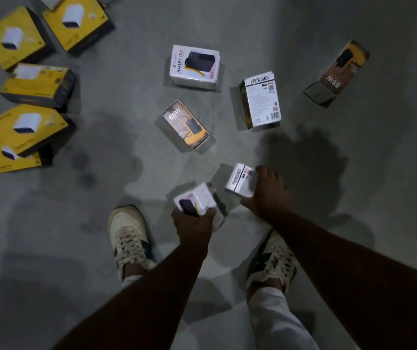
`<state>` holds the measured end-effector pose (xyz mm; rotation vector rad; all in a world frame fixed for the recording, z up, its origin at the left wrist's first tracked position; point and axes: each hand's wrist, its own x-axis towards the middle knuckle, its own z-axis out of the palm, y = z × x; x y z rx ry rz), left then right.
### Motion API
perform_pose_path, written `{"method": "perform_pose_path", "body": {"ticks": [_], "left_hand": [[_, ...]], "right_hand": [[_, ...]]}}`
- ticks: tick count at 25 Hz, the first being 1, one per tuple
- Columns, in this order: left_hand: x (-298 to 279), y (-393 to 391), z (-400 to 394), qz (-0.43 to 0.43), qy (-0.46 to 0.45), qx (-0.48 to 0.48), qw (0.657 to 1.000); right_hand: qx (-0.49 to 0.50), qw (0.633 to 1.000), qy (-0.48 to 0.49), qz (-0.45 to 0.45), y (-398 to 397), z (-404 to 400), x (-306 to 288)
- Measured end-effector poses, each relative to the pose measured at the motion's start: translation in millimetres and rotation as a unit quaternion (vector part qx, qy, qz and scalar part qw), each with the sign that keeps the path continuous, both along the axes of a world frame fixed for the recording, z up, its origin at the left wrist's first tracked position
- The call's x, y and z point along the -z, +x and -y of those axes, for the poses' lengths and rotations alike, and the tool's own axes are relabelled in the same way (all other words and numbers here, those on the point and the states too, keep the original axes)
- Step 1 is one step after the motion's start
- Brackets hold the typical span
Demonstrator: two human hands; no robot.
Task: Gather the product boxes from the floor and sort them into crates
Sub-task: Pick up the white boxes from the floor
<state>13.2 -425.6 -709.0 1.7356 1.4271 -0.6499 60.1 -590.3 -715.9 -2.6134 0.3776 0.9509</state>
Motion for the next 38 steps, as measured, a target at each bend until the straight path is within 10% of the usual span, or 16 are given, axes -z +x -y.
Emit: {"method": "perform_pose_path", "body": {"ticks": [7,20,28,33,38], "left_hand": [[-69.4,64.3,-5.4,0.080,-0.316,-0.113,0.939],[-73.8,87.1,-34.7,0.129,-0.327,0.106,0.930],[-56.3,79.1,-79.5,0.097,-0.504,-0.219,0.830],[-38.6,80.4,-100.4,0.142,-0.506,-0.272,0.806],[-21.7,92.6,-124.1,0.145,-0.508,-0.267,0.806]], "right_hand": [[0.427,0.823,0.371,-0.053,30.1,-11.5,-61.6],[0.396,0.719,0.531,-0.211,37.2,-30.7,-87.7],[0.193,0.846,0.475,-0.142,51.4,-97.9,-104.2],[0.236,0.837,0.460,-0.178,74.9,-116.1,-106.3],[0.124,0.972,0.139,0.143,96.1,-112.3,-41.4]]}}
